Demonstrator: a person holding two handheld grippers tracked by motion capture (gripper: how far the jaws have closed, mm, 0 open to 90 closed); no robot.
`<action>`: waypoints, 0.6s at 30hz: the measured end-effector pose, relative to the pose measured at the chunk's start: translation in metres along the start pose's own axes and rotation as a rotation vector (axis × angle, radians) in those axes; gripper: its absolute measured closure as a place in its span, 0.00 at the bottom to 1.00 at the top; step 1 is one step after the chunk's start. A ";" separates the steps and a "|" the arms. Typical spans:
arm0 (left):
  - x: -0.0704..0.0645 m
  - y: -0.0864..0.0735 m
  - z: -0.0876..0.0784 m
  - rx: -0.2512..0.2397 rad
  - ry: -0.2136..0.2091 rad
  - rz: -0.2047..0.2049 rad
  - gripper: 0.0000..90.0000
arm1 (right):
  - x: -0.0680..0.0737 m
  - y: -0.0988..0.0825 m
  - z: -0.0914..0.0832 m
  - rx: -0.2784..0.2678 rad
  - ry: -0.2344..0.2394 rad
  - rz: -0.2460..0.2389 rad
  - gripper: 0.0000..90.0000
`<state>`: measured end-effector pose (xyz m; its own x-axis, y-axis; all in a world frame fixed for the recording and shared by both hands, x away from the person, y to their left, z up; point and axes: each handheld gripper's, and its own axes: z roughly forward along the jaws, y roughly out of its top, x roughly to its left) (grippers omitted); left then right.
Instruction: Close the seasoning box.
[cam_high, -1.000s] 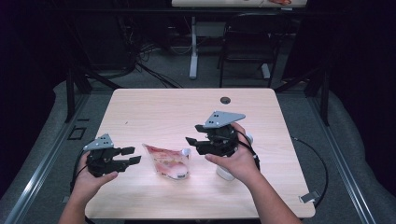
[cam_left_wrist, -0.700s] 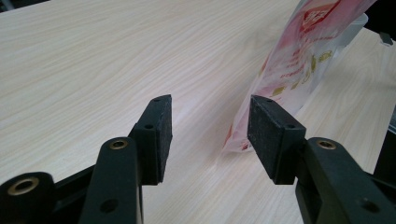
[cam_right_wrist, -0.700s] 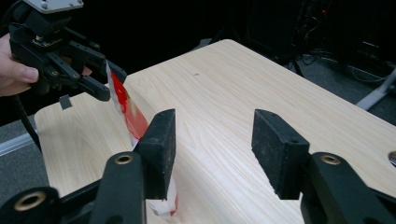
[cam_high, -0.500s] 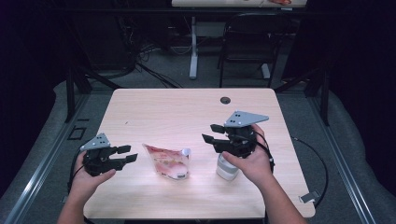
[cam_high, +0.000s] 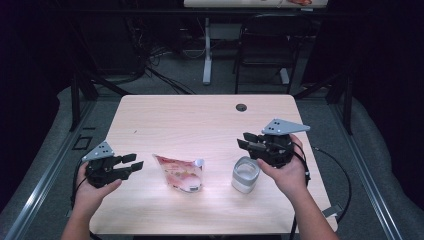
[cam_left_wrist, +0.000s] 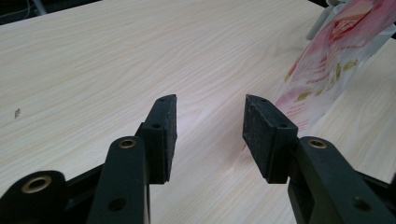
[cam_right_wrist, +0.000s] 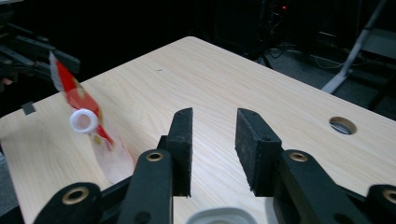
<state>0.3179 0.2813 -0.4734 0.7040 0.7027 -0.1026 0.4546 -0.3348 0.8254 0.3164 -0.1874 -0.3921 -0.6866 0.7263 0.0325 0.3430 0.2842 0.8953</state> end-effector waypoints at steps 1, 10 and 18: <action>0.000 0.000 0.000 -0.001 0.001 -0.002 0.61 | -0.002 -0.001 -0.001 0.000 -0.007 0.008 0.76; 0.000 -0.001 0.001 0.007 0.008 -0.001 0.61 | -0.023 -0.006 -0.012 -0.004 -0.066 0.033 0.83; 0.000 -0.001 0.003 0.015 0.018 0.001 0.61 | -0.041 -0.010 -0.014 0.011 -0.116 0.054 0.86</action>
<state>0.3188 0.2803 -0.4759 0.6949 0.7133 -0.0919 0.4619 -0.3448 0.8172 0.3317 -0.2287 -0.3960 -0.5883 0.8082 0.0281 0.3845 0.2490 0.8889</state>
